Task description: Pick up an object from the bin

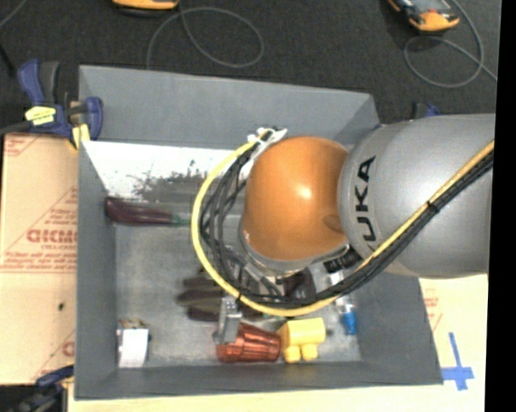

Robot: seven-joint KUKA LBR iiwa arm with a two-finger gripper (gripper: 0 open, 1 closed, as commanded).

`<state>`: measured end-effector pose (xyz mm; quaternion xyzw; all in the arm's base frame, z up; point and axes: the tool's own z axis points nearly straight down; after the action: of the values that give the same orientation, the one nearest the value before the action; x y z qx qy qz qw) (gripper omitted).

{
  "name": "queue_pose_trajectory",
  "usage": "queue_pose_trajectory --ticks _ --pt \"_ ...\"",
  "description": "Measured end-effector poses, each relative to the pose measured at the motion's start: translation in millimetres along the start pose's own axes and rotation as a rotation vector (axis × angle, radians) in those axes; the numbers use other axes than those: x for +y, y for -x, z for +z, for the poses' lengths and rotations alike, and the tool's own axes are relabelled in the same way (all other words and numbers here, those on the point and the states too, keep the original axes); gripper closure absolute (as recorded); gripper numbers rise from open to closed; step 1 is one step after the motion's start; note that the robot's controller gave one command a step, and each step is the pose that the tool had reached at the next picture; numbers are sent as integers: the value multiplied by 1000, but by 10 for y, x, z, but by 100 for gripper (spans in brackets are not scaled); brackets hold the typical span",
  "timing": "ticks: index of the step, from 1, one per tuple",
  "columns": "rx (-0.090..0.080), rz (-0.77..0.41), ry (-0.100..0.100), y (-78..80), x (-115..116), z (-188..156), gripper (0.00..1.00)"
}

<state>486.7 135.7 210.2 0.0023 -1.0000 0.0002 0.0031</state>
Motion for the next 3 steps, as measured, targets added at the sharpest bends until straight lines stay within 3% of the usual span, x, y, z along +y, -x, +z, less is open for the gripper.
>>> queue_pose_trajectory --ticks 1,2,3 --pt "-8 4 2 16 -7 -44 0" --pt "-14 -45 3 247 -315 372 0" --pt "-6 26 0 372 -396 803 0"
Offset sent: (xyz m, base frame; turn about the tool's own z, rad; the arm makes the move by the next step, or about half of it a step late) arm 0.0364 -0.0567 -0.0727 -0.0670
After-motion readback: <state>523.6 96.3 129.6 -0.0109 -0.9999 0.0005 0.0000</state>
